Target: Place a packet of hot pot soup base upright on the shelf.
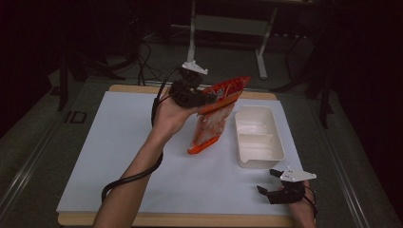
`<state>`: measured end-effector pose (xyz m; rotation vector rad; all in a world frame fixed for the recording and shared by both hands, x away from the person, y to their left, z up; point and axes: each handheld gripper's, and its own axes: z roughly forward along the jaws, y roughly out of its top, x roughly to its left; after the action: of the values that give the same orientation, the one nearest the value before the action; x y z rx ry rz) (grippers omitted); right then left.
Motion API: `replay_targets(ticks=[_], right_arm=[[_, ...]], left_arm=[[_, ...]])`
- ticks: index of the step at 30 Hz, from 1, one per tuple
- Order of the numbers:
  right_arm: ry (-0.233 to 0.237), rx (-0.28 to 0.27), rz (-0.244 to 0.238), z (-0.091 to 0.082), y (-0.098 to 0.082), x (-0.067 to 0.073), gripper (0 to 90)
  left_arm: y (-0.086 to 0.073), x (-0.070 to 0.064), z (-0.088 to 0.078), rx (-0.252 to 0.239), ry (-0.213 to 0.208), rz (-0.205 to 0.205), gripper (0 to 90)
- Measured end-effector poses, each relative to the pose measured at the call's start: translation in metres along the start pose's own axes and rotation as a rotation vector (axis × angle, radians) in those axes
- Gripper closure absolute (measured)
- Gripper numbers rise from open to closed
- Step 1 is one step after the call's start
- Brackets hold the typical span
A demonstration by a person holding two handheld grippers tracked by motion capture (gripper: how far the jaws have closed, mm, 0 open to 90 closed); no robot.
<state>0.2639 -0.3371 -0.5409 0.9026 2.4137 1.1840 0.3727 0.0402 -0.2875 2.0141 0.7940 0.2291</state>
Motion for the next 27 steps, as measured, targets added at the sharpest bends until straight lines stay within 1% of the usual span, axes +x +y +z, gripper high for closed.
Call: replay_targets(ticks=[5, 8, 11, 16, 19, 22, 27], right_arm=[[-0.001, -0.001, 0.001, 0.0, 0.0, 0.0, 13.7], [0.0, -0.002, 0.002, 0.0, 0.0, -0.001, 13.8], [0.001, -0.001, 0.003, 0.0, 0.0, -0.001, 13.8], [0.0, -0.002, 0.003, 0.0, 0.0, -0.001, 13.8], [0.001, -0.003, 0.002, -0.001, -0.001, -0.001, 13.8], [0.001, -0.002, 0.003, -0.001, -0.001, -0.001, 13.8], [0.0, -0.001, 0.003, -0.001, -0.001, -0.001, 13.8]], left_arm=[[0.009, -0.004, 0.004, -0.018, -0.013, 0.001, 90.0], [0.016, -0.009, 0.007, -0.026, -0.017, 0.011, 90.0], [0.021, -0.012, 0.009, -0.036, -0.023, 0.013, 90.0], [0.028, -0.019, 0.013, -0.049, -0.039, 0.022, 90.0], [0.032, -0.022, 0.014, -0.05, -0.046, 0.031, 90.0], [0.035, -0.025, 0.016, -0.047, -0.04, 0.043, 90.0], [0.041, -0.031, 0.022, -0.053, -0.05, 0.046, 90.0]])
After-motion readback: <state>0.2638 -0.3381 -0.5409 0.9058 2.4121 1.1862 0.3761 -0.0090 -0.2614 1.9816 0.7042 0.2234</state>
